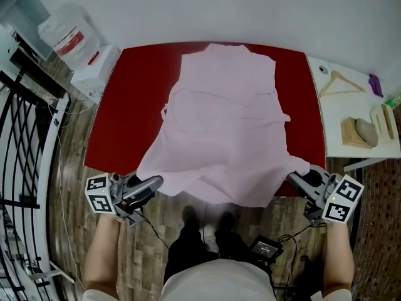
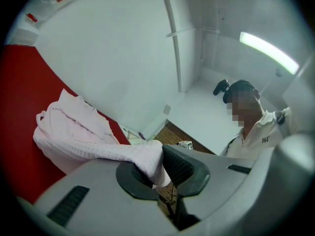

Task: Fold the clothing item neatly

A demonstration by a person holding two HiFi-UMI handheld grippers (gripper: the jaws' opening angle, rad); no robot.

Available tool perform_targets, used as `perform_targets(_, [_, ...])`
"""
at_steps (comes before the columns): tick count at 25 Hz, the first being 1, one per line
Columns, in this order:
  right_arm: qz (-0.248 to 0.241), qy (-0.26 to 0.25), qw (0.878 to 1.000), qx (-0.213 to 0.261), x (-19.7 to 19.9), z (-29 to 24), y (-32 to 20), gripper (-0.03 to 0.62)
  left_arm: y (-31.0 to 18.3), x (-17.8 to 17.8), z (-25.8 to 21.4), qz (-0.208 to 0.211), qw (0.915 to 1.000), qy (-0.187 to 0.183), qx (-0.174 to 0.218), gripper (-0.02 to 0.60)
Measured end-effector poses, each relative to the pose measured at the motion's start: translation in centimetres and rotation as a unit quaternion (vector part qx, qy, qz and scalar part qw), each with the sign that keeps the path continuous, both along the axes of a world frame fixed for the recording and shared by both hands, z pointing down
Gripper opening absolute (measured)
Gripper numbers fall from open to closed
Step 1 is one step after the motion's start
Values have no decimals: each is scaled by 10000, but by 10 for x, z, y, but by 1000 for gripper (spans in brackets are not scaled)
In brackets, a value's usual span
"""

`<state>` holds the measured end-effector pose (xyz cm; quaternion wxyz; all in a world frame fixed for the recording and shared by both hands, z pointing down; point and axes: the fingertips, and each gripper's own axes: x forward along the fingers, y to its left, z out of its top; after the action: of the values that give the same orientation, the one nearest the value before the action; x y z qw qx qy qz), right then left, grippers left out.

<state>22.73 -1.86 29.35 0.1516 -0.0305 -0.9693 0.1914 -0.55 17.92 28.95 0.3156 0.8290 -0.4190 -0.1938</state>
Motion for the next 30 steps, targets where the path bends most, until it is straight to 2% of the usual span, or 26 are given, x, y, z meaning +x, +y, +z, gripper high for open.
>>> perform_targets(6, [74,-81,9999,116,-20,-25,-19,23,-17,-17,-30,351,9976,-252,542,25])
perform_targets(12, [390,-28,9991,160,-49,-34,-43,23,-46,-41,-53,916,9906,-470,899,25])
perform_targets(22, [1175,41,9928,215,-110,-58,-100,23,-123,-110,-81,1694,9739,-665,1355,25])
perform_targets(26, [1287,182,9909,344,-131,-62,-117,23,-150,-123,-87,1925,9671,-752,1482,25])
perform_targets(30, [1376,288,9894,357,-152,-66,-136,22,-170,-138,-97,1980,9641,-766,1593,25])
